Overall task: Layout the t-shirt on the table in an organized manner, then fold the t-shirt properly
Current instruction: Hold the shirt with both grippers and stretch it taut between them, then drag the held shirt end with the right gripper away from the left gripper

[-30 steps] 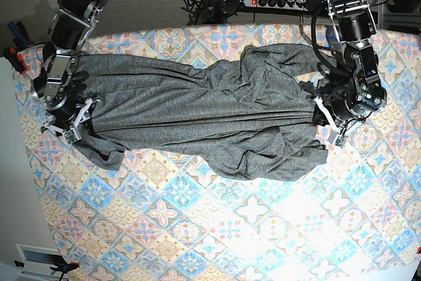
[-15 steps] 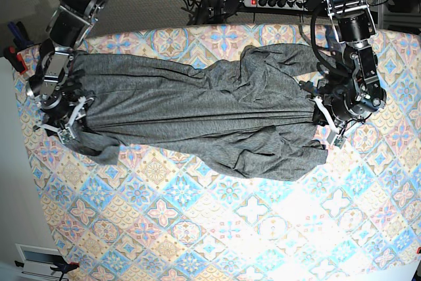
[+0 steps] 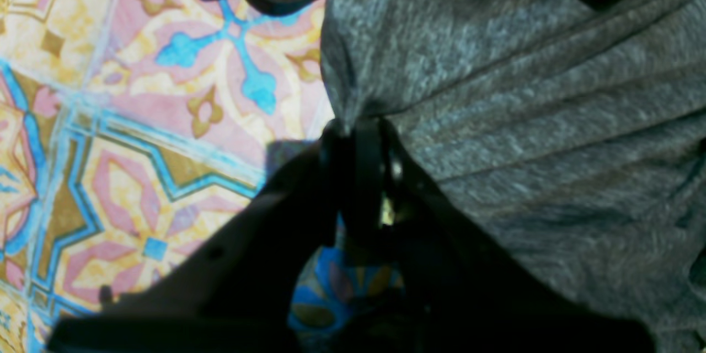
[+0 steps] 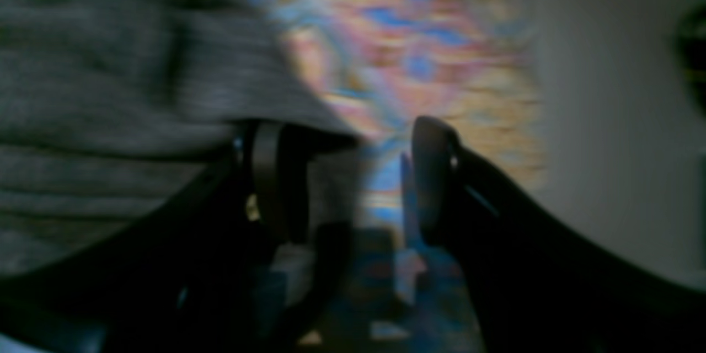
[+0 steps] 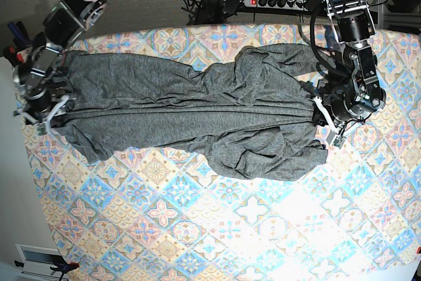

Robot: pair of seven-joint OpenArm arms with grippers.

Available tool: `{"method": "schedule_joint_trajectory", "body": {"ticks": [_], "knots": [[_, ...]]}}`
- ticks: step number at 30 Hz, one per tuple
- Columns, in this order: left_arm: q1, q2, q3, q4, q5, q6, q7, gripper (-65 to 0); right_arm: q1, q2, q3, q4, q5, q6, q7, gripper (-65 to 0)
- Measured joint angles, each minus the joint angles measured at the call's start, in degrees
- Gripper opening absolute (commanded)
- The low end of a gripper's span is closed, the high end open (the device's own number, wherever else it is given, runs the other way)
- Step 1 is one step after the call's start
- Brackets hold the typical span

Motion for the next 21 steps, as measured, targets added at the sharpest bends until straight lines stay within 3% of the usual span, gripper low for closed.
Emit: {"method": "schedule_joint_trajectory", "body": {"ticks": [6, 12, 13, 17, 21], "knots": [[0.00, 0.02, 0.00, 0.00, -0.13, 0.13, -0.04, -61.2, -0.31, 0.68, 0.22, -0.87, -0.20, -0.39, -0.07, -38.4], [0.00, 0.02, -0.02, -0.02, -0.13, 0.11, 0.02, -61.2, 4.33, 0.98, 0.61, -7.61, 0.02, -0.42, 0.00, -63.4], [0.02, 0.02, -0.04, 0.00, -0.11, 0.13, -0.04, -61.2, 6.08, 0.98, 0.48, -9.66, -0.35, -0.59, -0.22, -65.0], [0.04, -0.04, -0.04, 0.02, -0.15, 0.09, 0.00, -61.3, 10.97, 1.86, 0.37, -17.49, 0.09, 0.33, 3.63, -62.9], [0.59, -0.20, -0.07, 0.02, -0.57, 0.13, -0.87, -61.3, 13.20, 6.23, 0.70, -22.64, -0.26, -0.42, 5.29, -64.2]]}}
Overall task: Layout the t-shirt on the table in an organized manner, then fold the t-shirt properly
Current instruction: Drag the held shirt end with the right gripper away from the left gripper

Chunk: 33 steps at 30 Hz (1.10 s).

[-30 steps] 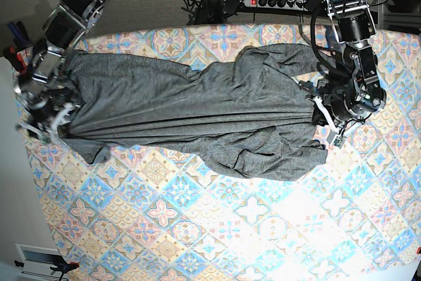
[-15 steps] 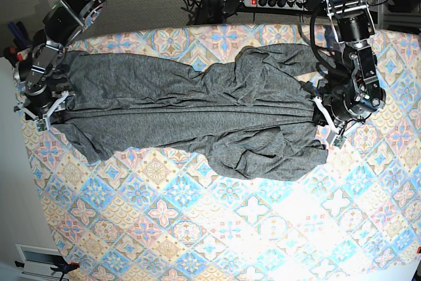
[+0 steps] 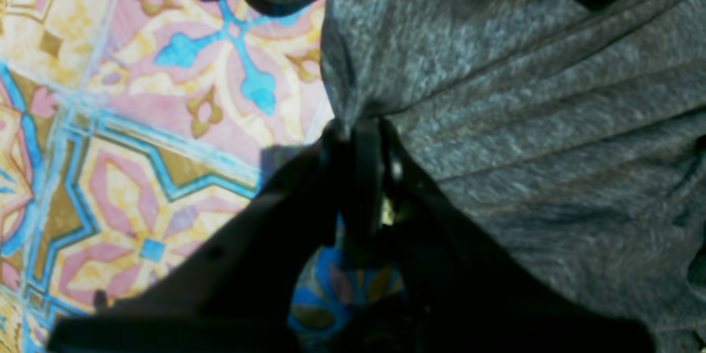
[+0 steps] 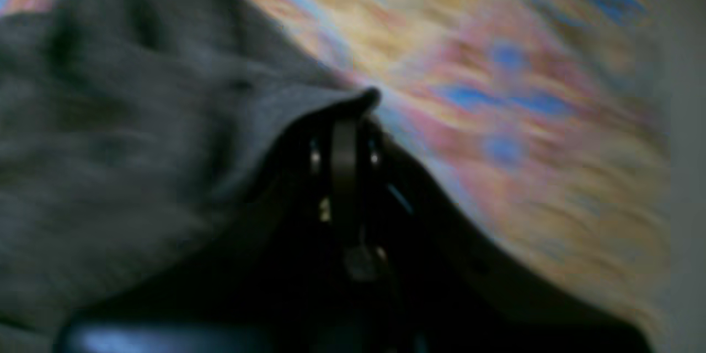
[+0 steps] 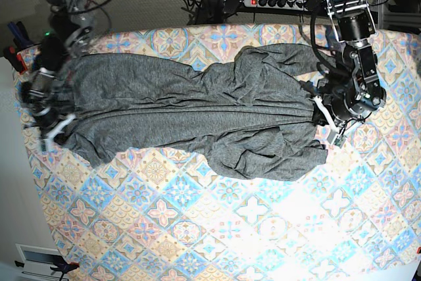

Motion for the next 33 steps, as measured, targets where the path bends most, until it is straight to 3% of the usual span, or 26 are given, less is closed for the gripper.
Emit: {"method": "schedule_joint_trajectory", "body": {"ticks": [1, 5, 11, 16, 23, 28, 33], "knots": [[0.02, 0.00, 0.00, 0.00, 0.09, 0.07, 0.00, -61.3, 0.81, 0.83, 0.07, -0.72, 0.07, -0.07, 0.55, -64.3], [0.04, 0.02, -0.02, 0.00, 0.22, 0.35, 0.00, -61.3, 2.89, 0.59, -0.02, -3.10, 0.74, -9.11, 2.03, -64.4], [0.02, 0.02, -0.07, 0.00, 0.00, 0.22, -0.02, -61.1, 1.64, -0.28, -0.11, -4.33, 0.07, -16.50, 0.76, -62.6], [0.02, 0.02, -0.09, 0.00, -0.02, 0.20, 0.04, -57.0, 2.25, 0.31, -0.11, -4.00, 0.26, -16.94, -1.49, -46.6], [0.22, 0.02, -0.09, 0.11, -0.48, -0.76, 0.52, -39.0, 2.05, 0.20, -1.31, -3.89, 0.26, -16.98, -2.32, -31.0], [0.37, 0.02, 0.13, 0.55, -0.87, -1.20, 1.09, -29.7, 1.40, -0.81, -1.29, 5.42, 2.32, -16.44, -2.91, -29.0], [3.04, 0.63, 0.63, 8.92, 2.01, 0.31, 3.15, -29.5, 2.38, 0.37, -1.29, 18.73, 7.23, -17.07, -1.79, -29.0]]}}
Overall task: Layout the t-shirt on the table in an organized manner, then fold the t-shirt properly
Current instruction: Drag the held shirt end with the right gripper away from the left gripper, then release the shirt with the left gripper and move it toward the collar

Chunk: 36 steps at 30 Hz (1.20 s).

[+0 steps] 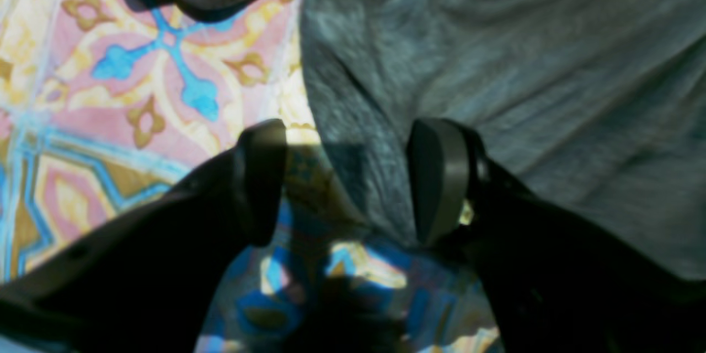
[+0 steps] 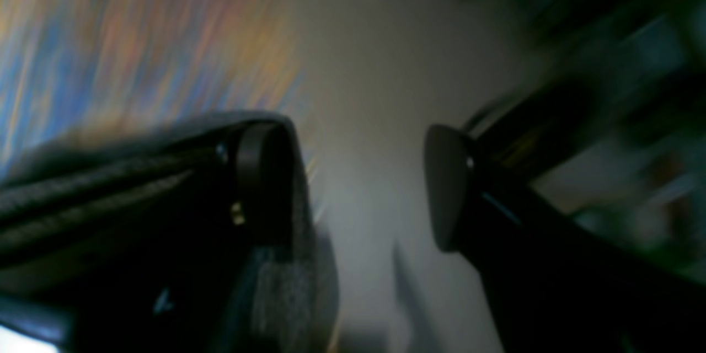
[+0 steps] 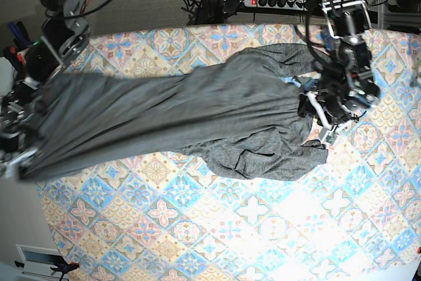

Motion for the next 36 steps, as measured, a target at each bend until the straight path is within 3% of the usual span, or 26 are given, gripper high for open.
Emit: {"method": "schedule_joint_trajectory", "body": {"ticks": [2, 8, 13, 19, 25, 29, 31, 33, 36], "knots": [[2.89, 0.52, 0.44, 5.97, 0.22, -1.90, 2.49, -29.5, -0.98, 0.17, 0.02, 1.84, 0.61, -0.20, 0.68, -29.0], [2.97, -0.28, -0.33, 13.92, 0.79, -0.83, 1.77, -29.4, -6.93, -1.09, -0.04, 0.59, -1.38, 0.52, -7.93, -29.0], [4.17, -0.96, -0.13, 13.62, 1.33, -1.09, 2.93, -29.4, -4.46, -0.59, -2.89, 1.01, 0.24, 0.44, -5.66, -28.9], [4.92, -1.25, -0.20, 14.08, 0.68, -0.96, 2.75, -29.2, -6.16, -0.81, -2.82, 0.35, -0.94, 0.44, -7.28, -28.8], [7.37, -1.25, 0.09, 21.77, 0.70, -0.98, 4.76, -29.1, -6.23, -0.35, -9.18, -0.92, -11.21, 0.17, -6.62, -28.7], [7.21, -0.85, 0.26, 22.64, 0.50, -1.09, 4.42, -29.1, -6.36, -3.30, -12.87, -4.98, -16.41, 1.05, -11.15, -28.7], [7.21, -0.74, 0.26, 22.64, 0.55, -1.11, 4.44, -29.1, -7.04, -5.03, -12.90, -4.76, -17.38, -0.44, -9.77, -28.7], [7.50, -0.42, 0.24, 22.64, 0.59, -1.07, 4.46, -29.1, -7.13, -6.27, -12.85, -1.44, -18.95, 1.14, -9.73, -28.7], [7.91, 0.37, 0.33, 22.67, 0.33, -1.25, 4.46, -29.2, -6.67, -8.44, -12.81, 6.95, -18.47, 0.63, -6.88, -28.7]]}}
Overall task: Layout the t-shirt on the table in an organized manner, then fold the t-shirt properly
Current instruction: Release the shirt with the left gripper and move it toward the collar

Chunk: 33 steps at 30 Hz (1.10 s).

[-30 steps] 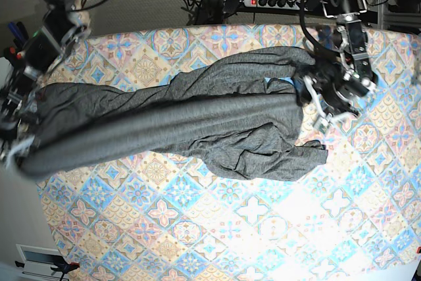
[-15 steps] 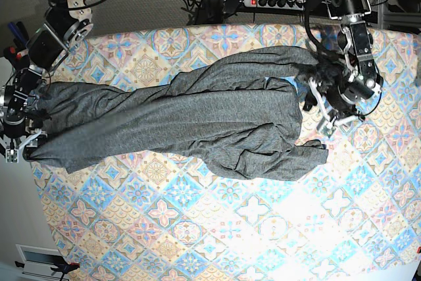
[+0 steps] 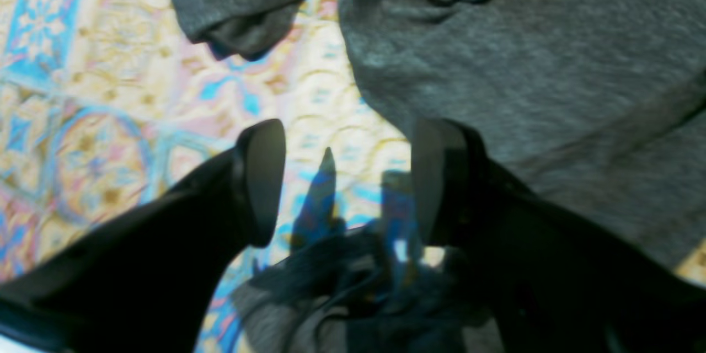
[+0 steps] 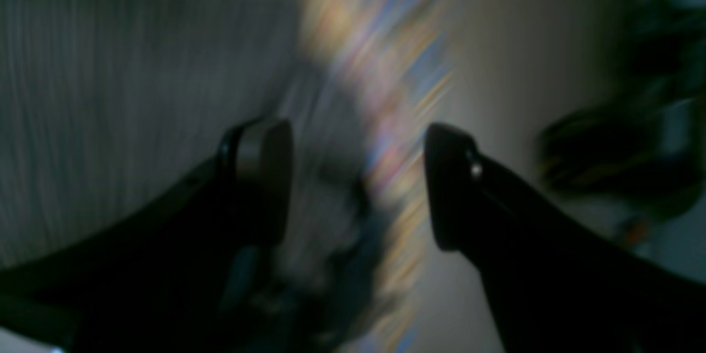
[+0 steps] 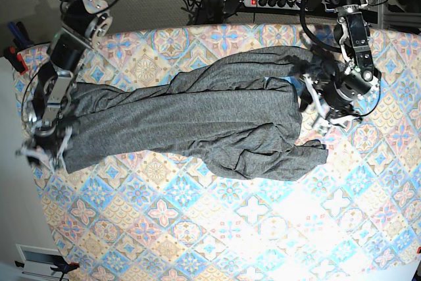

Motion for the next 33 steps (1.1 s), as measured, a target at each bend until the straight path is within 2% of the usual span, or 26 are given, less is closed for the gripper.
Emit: {"method": "schedule_joint_trajectory", "body": {"ticks": [3, 5, 7, 10, 15, 18, 21, 23, 26, 28, 33], "knots": [[1.42, -0.04, 0.11, 0.04, 0.35, 0.17, 0.35, -29.2, 0.81, -1.29, 0.04, 5.11, 0.59, -0.96, 0.94, -28.8], [1.73, -0.63, 2.82, 0.04, 1.11, 0.61, 0.57, -29.3, 0.76, -2.60, 2.71, 6.05, 0.61, -1.09, 1.14, -28.9], [1.51, -0.83, 6.10, 0.04, 0.87, 0.31, 0.35, -29.3, 0.07, -3.56, 6.38, 6.27, 0.57, -4.35, 0.74, -29.0], [1.18, -0.17, 9.62, 0.74, -0.26, 0.09, -0.22, -29.3, -0.37, -2.91, 9.64, 6.58, -0.04, -8.72, -0.55, -29.0], [1.97, -0.81, 16.96, 8.22, 0.63, 0.31, 0.13, -29.2, 0.13, -3.04, 10.40, 10.51, 0.31, -8.20, 1.27, -29.0], [2.86, -0.70, 20.81, 10.73, -0.24, 0.04, 0.22, -29.1, -1.75, -3.65, 15.69, 12.00, 0.59, -7.56, 1.84, -29.0], [2.78, -2.14, 25.00, 10.62, 0.59, 0.31, 5.38, -29.1, -3.91, -2.95, 19.54, 11.34, -0.13, -8.52, -1.09, -29.0], [2.67, -2.91, 28.50, 10.64, 0.04, 0.11, 5.55, -29.1, -4.37, -2.56, 20.15, 11.19, -0.04, -8.37, -0.87, -29.0], [2.69, -3.52, 31.02, 10.64, -0.70, 0.07, 5.09, -29.1, -3.67, -3.41, 22.12, 11.37, 0.81, -7.93, 1.92, -29.0], [2.82, -4.55, 32.09, 10.62, 0.50, 0.13, 5.46, -29.1, -5.14, -3.45, 23.37, 11.37, 1.18, -7.78, 1.25, -29.0], [4.39, -4.46, 33.46, 9.01, 0.35, 0.11, 5.38, -29.1, -10.80, -3.32, 24.02, 11.26, 6.51, -7.96, -0.52, -29.0]]}}
